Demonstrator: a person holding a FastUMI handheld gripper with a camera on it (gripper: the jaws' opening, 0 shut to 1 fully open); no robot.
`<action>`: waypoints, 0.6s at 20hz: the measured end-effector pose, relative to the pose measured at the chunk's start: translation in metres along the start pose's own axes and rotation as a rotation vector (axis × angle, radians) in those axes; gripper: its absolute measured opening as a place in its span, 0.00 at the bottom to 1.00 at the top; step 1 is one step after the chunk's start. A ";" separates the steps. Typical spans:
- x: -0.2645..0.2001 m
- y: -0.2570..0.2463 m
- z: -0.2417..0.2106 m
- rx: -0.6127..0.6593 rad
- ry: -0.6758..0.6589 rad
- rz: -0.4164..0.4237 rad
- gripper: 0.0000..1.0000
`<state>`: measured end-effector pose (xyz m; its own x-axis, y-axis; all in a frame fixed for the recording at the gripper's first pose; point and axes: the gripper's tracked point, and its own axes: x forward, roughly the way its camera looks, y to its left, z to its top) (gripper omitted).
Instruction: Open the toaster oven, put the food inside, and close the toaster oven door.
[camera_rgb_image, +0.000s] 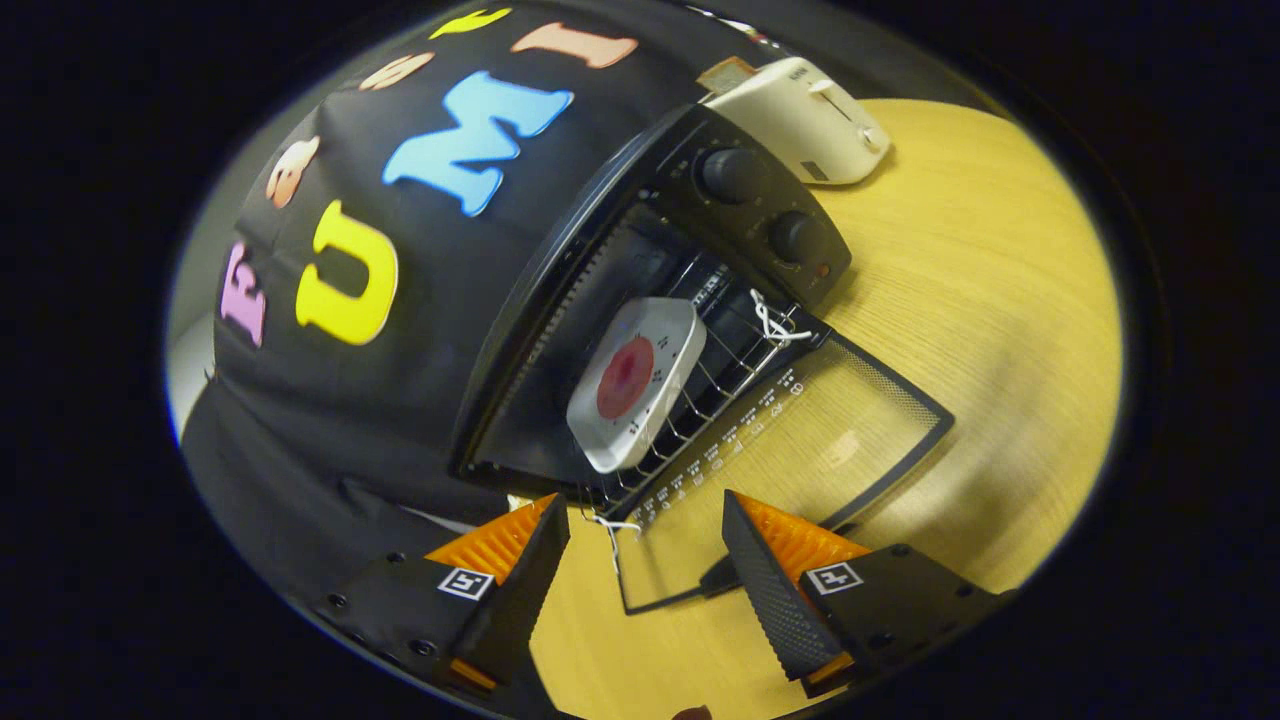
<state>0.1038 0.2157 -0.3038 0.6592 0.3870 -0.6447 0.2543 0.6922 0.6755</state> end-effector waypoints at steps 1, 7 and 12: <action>-0.004 -0.005 -0.009 -0.057 0.017 -0.013 0.97; -0.015 -0.045 -0.047 -0.356 0.118 -0.105 0.97; -0.004 -0.078 -0.061 -0.509 0.180 -0.200 0.98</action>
<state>0.0377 0.1976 -0.3753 0.4915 0.2848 -0.8230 -0.0405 0.9515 0.3051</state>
